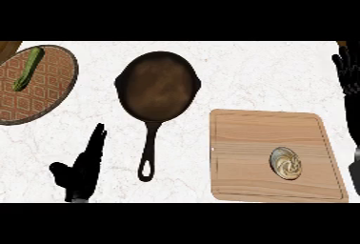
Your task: Pick the cupcake from the cutting board and place it in the pan
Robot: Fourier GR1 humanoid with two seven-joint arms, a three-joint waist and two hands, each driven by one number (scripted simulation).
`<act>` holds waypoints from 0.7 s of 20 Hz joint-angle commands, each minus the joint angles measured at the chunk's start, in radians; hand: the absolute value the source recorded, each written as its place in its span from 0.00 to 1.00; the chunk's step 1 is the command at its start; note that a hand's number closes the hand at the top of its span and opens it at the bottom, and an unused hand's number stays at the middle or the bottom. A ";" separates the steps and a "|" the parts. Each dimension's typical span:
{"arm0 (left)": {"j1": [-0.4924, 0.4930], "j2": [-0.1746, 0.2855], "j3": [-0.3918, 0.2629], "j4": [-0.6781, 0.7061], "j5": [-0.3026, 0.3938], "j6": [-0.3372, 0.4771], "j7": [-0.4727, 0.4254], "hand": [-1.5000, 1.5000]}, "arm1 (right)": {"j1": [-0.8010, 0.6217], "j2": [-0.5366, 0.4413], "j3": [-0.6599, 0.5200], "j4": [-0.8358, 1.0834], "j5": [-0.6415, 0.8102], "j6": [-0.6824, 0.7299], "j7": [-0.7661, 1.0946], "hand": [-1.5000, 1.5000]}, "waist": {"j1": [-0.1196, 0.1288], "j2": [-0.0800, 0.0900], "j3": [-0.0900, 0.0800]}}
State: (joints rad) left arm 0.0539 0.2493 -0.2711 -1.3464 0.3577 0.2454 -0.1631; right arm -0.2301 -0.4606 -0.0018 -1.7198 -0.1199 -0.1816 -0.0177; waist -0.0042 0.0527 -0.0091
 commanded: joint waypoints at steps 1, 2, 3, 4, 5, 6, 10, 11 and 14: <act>-0.027 0.019 0.017 -0.022 -0.001 0.004 0.069 0.50 | -0.020 0.008 -0.009 0.041 -0.060 0.082 -0.015 1.00 | 0.008 -0.052 0.010; -0.063 0.019 0.031 -0.033 -0.015 0.025 0.056 0.50 | 0.014 0.001 -0.054 0.070 -0.146 0.154 -0.094 1.00 | 0.002 -0.050 0.011; -0.085 0.044 0.048 -0.093 -0.018 0.060 0.103 0.50 | 0.020 -0.001 -0.058 0.058 -0.212 0.216 -0.097 1.00 | 0.001 -0.051 0.012; -0.084 0.086 0.083 -0.091 -0.007 0.023 0.066 0.50 | 0.020 -0.015 -0.083 0.084 -0.279 0.291 -0.132 1.00 | 0.006 -0.050 0.013; -0.123 0.135 0.116 -0.149 0.000 0.034 0.121 0.50 | 0.008 -0.017 -0.085 0.040 -0.328 0.322 -0.100 1.00 | 0.004 -0.057 0.015; -0.157 0.139 0.128 -0.144 -0.012 0.044 0.111 0.50 | 0.006 -0.014 -0.098 0.064 -0.396 0.380 -0.104 1.00 | 0.001 -0.055 0.015; -0.155 0.162 0.145 -0.181 0.037 0.030 0.221 0.50 | 0.309 -0.162 -0.180 0.090 -0.071 0.312 -0.353 1.00 | -0.041 -0.060 0.013; -0.120 0.143 0.110 -0.202 0.009 0.044 0.207 0.50 | 0.394 -0.159 -0.173 0.049 -0.045 0.326 -0.409 1.00 | -0.043 -0.063 0.012; -0.162 0.165 0.135 -0.225 0.008 0.067 0.270 0.50 | 0.536 -0.203 -0.248 0.125 -0.015 0.368 -0.510 0.00 | -0.035 -0.060 0.011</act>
State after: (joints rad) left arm -0.1062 0.3945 -0.1514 -1.5363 0.3667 0.2994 0.0635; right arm 0.1266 -0.6155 -0.1798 -1.6242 -0.1951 0.1465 -0.3763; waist -0.0369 -0.0044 0.0029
